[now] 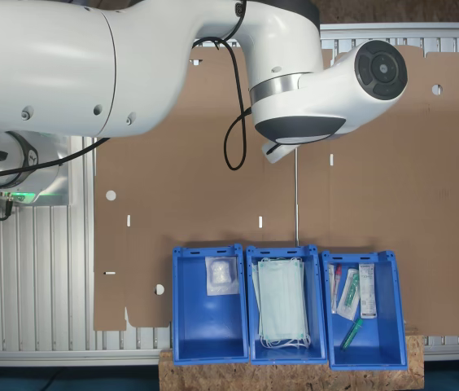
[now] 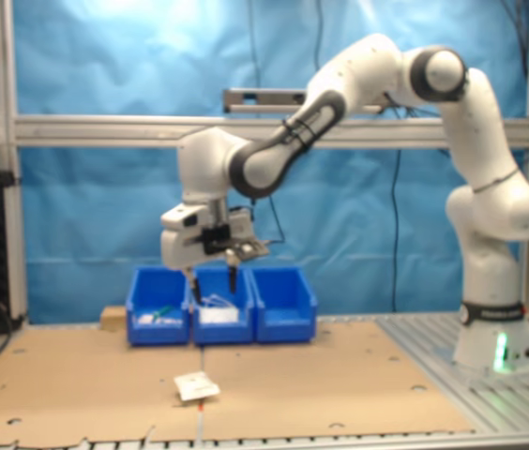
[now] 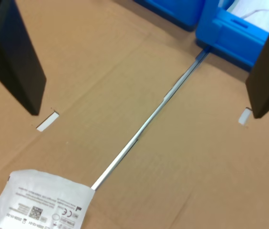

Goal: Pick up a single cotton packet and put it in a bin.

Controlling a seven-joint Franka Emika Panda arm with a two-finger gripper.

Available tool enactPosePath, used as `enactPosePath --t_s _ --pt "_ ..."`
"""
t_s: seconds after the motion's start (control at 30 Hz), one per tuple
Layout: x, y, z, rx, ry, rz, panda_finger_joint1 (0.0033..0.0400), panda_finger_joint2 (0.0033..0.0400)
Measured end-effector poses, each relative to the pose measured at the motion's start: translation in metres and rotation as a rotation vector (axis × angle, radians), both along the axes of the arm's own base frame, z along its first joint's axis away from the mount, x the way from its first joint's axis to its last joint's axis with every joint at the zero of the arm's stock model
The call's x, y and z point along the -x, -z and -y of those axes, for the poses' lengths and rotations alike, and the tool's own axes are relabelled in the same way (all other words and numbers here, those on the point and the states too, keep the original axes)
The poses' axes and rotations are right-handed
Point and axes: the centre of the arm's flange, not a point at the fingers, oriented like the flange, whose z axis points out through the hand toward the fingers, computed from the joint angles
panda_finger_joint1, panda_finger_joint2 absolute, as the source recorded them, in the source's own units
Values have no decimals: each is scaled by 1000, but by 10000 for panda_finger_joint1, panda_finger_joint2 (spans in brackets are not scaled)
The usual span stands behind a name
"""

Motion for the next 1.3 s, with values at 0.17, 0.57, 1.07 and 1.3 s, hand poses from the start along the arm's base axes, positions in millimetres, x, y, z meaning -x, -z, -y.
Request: enactPosePath --t_s 0.17,0.57,1.07,1.3 --pt "2 11 0 -7 -1 25 400 400" --pt "-7 41 -3 -40 18 79 400 400" --pt "-15 98 -9 -69 44 88 400 400" --pt "-24 120 -18 -85 46 100 400 400"
